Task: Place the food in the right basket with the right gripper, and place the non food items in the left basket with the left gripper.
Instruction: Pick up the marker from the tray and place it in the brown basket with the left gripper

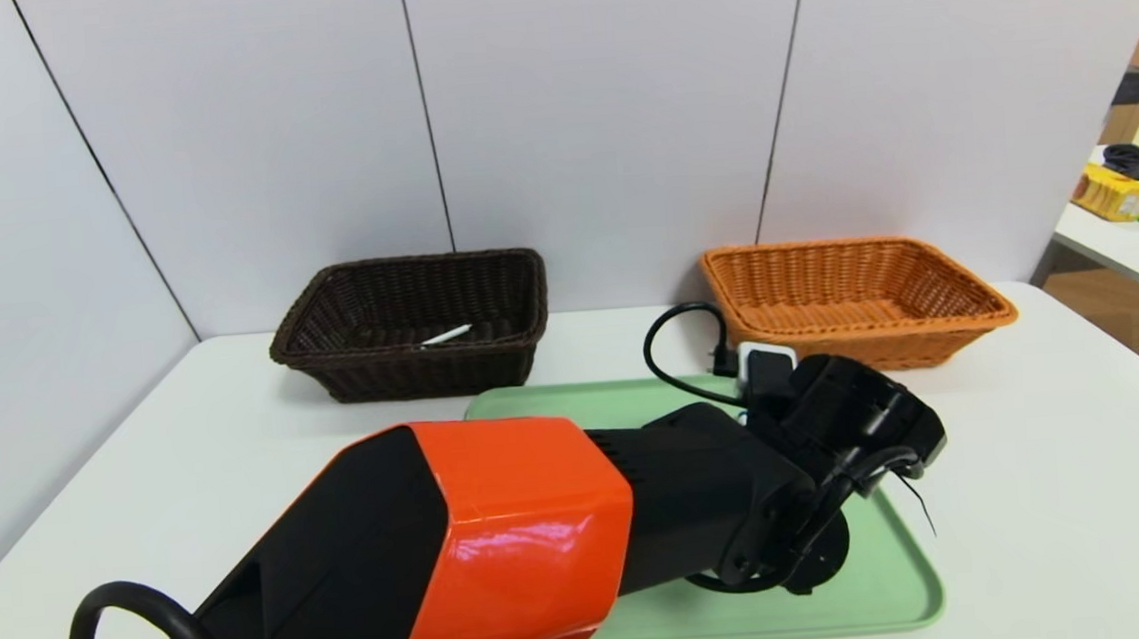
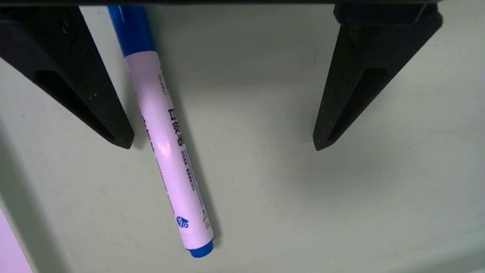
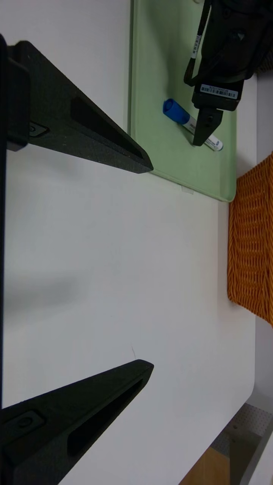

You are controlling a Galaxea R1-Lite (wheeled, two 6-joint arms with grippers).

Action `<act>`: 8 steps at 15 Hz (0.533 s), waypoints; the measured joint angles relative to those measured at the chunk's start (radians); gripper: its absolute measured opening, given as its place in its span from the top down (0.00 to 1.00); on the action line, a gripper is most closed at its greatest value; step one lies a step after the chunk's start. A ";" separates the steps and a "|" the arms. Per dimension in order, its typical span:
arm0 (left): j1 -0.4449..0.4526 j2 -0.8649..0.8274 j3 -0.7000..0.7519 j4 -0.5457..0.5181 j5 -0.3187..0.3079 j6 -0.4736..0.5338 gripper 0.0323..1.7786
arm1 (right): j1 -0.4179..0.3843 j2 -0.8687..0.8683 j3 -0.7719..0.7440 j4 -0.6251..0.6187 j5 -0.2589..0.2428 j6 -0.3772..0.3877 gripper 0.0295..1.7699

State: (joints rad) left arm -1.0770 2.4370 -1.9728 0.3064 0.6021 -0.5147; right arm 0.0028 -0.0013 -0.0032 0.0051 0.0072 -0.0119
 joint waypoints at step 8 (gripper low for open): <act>0.000 0.006 0.000 -0.001 0.002 0.001 0.85 | 0.000 0.000 0.000 0.000 0.000 0.000 0.04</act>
State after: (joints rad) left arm -1.0770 2.4430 -1.9728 0.3053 0.6040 -0.5138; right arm 0.0028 -0.0013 -0.0032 0.0053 0.0072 -0.0119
